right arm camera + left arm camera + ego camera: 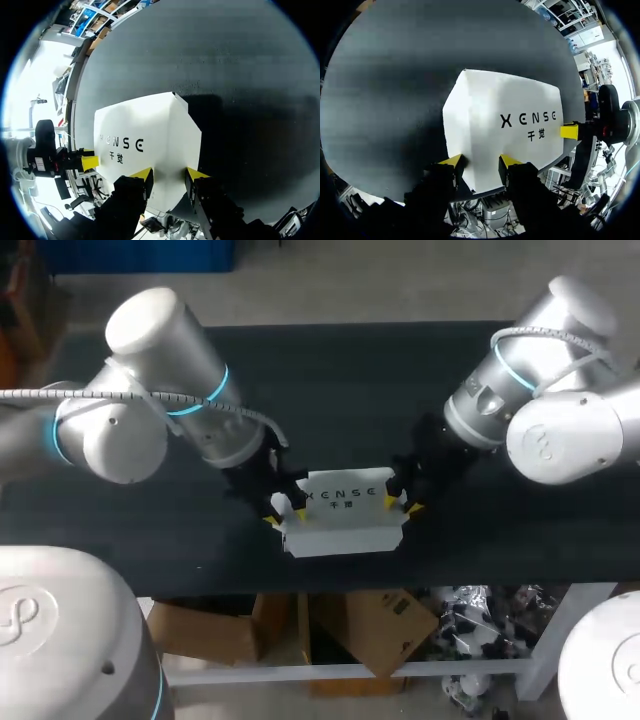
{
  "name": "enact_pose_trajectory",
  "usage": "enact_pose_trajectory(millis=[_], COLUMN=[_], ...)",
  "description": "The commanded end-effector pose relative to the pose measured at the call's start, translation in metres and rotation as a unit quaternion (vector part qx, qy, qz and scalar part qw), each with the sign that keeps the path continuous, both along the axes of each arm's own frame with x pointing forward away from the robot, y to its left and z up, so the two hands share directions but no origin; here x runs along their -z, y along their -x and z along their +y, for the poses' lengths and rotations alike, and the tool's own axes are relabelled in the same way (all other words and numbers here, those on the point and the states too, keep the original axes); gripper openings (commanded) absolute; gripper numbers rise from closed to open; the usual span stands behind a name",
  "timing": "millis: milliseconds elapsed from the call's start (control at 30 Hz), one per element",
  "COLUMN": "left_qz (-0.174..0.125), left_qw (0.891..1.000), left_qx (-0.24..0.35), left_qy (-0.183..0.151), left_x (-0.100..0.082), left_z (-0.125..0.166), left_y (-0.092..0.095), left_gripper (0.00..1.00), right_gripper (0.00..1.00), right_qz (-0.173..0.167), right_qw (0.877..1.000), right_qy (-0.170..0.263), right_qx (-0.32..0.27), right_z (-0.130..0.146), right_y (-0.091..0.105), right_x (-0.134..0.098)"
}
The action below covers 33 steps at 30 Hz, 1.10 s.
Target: Assemble the packaging by folding the flat box into shape, placing the metal phone stand inside, and closing the box properly
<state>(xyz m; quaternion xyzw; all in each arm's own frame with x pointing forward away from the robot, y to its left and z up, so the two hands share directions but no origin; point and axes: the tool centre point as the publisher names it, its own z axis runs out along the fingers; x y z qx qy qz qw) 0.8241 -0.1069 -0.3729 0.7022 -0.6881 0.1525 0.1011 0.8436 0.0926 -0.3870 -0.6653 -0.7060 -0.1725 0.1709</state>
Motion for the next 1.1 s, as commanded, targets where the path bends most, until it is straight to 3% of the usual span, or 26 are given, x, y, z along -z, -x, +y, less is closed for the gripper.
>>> enact_pose_trajectory(millis=[33,1100], left_qz=[-0.01,0.011], left_qw=[1.0,0.998], left_qx=[-0.001,0.0], left_qy=[0.02,0.068], left_x=[0.0078,0.0058], left_z=[0.0036,-0.0027], left_y=[0.0039,-0.0009], left_gripper=[0.47,0.46], right_gripper=[0.44,0.43], right_qz=[-0.002,-0.014], right_qw=[1.0,0.999], right_qy=[-0.004,-0.038], right_qx=[0.001,0.014], right_z=[0.0004,0.0073], right_y=[0.0019,0.0044], right_x=[0.0003,-0.0014])
